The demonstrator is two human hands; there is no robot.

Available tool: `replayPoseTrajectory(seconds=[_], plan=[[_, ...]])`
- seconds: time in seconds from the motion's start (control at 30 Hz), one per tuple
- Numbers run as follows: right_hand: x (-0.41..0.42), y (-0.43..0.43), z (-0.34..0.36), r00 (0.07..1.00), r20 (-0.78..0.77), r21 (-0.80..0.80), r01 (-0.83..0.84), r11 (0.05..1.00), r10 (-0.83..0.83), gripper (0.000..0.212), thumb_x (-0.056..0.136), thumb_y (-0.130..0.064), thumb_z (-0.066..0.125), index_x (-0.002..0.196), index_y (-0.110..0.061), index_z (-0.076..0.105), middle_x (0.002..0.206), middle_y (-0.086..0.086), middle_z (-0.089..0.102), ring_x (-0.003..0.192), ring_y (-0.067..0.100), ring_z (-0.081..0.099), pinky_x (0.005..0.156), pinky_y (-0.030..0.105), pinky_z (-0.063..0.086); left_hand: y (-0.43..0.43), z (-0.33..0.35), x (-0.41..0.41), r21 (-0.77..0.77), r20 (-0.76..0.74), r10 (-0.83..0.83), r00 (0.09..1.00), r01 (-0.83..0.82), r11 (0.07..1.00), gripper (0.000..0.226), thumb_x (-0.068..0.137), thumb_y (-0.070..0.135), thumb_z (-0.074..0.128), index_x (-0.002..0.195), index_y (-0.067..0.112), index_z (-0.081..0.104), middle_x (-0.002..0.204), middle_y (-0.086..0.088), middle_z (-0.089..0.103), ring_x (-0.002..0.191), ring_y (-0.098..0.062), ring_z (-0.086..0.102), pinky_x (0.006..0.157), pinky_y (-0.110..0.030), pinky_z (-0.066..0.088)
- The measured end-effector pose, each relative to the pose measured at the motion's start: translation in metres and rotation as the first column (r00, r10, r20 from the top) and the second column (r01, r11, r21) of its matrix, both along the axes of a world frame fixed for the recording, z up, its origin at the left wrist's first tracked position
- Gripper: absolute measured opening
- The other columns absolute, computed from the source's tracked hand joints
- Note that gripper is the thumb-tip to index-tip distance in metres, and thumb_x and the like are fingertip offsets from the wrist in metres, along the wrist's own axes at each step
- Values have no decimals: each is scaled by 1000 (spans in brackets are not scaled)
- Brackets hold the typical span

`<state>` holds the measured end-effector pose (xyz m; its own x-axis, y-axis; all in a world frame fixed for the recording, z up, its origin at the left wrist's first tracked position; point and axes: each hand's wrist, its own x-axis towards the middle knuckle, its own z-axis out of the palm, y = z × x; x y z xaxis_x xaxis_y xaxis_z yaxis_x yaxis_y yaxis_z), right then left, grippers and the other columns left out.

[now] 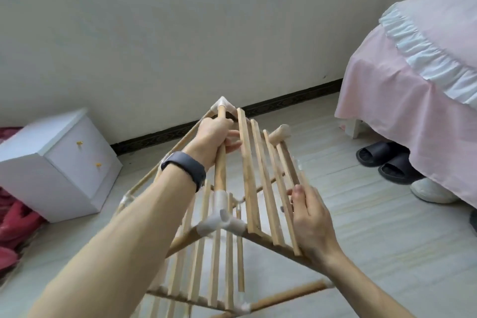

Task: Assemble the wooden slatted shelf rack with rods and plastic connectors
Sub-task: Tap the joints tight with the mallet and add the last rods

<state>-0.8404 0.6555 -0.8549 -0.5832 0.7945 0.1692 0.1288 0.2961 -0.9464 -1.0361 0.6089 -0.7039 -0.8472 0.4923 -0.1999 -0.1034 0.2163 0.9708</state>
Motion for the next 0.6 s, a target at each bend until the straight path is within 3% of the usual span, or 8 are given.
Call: replayPoseTrajectory(seconds=[0.1, 0.2, 0.3, 0.47, 0.6], plan=[[-15, 4, 55, 997, -52, 47, -59, 997, 62, 37, 108, -48, 29, 90, -30, 56, 83, -5, 63, 72, 11, 67, 65, 34, 56, -21, 35, -16, 112, 48, 27, 998, -32, 993, 7, 103, 11, 51, 105, 6, 53, 97, -23, 74, 32, -4, 45, 45, -21, 53], [-31, 10, 99, 996, 48, 199, -80, 977, 72, 39, 108, -48, 26, 89, -29, 54, 88, -3, 59, 78, 10, 59, 66, 28, 44, -45, 46, -31, 230, 127, -2, 992, -27, 973, 16, 102, 12, 51, 117, 4, 51, 105, -21, 75, 38, -5, 43, 50, -21, 53], [-48, 10, 129, 983, 170, 359, -127, 925, 69, 40, 109, -48, 23, 94, -26, 53, 91, -6, 54, 82, 10, 55, 73, 34, 43, -66, 46, -39, 293, 160, -25, 987, -24, 956, 26, 103, 13, 49, 127, 3, 47, 112, -15, 74, 44, -5, 43, 52, -23, 55], [-72, 4, 153, 940, 333, 522, -117, 845, -75, 42, 109, -41, 19, 107, -17, 53, 99, 1, 49, 82, 20, 47, 78, 41, 41, -101, 17, -43, 145, 116, 7, 993, -24, 989, 22, 98, 14, 58, 117, 4, 62, 95, -8, 68, 61, -14, 62, 59, -30, 58], [-84, -17, 143, 935, 350, 580, -179, 795, -45, 38, 110, -40, 20, 100, -18, 49, 100, 4, 55, 80, 22, 52, 78, 43, 42, -126, -23, -48, 59, -43, 190, 981, -188, 980, 21, 99, 15, 58, 118, 7, 57, 89, -7, 58, 53, -10, 51, 49, -25, 50]])
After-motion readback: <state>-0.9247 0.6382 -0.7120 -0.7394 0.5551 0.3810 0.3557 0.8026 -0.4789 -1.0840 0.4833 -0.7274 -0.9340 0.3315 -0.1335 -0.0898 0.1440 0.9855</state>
